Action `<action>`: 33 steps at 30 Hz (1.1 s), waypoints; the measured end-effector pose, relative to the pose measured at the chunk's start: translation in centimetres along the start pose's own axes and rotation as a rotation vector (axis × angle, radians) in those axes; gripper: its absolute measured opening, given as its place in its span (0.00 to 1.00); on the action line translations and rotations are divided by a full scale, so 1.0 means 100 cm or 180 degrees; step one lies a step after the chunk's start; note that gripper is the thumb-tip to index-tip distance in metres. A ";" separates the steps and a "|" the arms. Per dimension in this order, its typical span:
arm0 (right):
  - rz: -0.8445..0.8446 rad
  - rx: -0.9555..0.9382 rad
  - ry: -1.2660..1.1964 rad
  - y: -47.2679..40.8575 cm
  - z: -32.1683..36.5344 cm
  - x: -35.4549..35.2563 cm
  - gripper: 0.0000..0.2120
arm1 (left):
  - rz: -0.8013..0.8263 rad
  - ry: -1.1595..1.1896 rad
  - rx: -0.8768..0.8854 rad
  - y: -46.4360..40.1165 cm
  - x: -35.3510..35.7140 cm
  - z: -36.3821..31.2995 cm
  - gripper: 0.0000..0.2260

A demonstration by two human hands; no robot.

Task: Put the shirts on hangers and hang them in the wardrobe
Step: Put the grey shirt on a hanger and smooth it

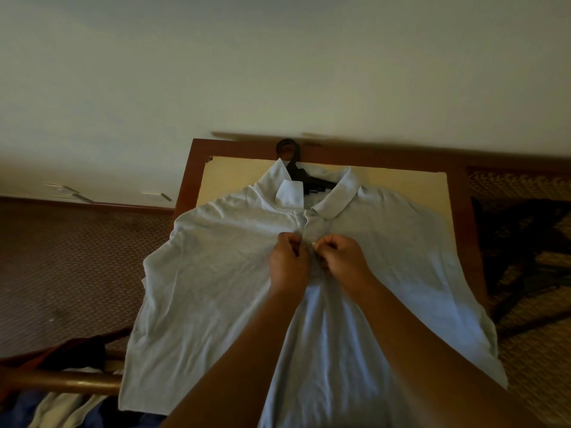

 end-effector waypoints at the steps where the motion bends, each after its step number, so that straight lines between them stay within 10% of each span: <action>1: -0.0001 -0.0085 0.0048 0.000 0.000 0.000 0.08 | 0.0003 -0.0091 0.0102 0.000 0.001 0.000 0.02; 10: -0.0790 -0.0693 0.1101 -0.005 0.011 0.000 0.08 | -0.0303 -0.0178 0.0433 -0.007 -0.015 0.005 0.08; 15: -0.0678 -0.0801 0.2068 -0.021 0.034 0.024 0.34 | -0.0345 -0.0200 0.0468 -0.021 -0.023 -0.004 0.10; 22: -0.0858 -0.0582 0.1457 -0.031 0.048 0.002 0.05 | -0.0018 -0.1049 0.1179 -0.043 -0.009 -0.013 0.12; 27: -0.0761 -0.0233 0.0700 -0.042 0.039 -0.003 0.18 | -0.0035 -0.1272 0.1371 -0.055 0.000 -0.021 0.10; 33: -0.0500 -0.0321 0.0781 -0.046 0.039 0.006 0.09 | 0.0025 -0.1400 0.1262 -0.063 0.005 -0.030 0.07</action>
Point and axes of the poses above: each hand's wrist, its own y-axis away from the middle knuckle, its own x-axis out of the palm, z = x × y, the point moved 5 cm from there along -y, towards the middle knuckle, and after that the axes turned 1 degree about x, right-handed, at the moved point
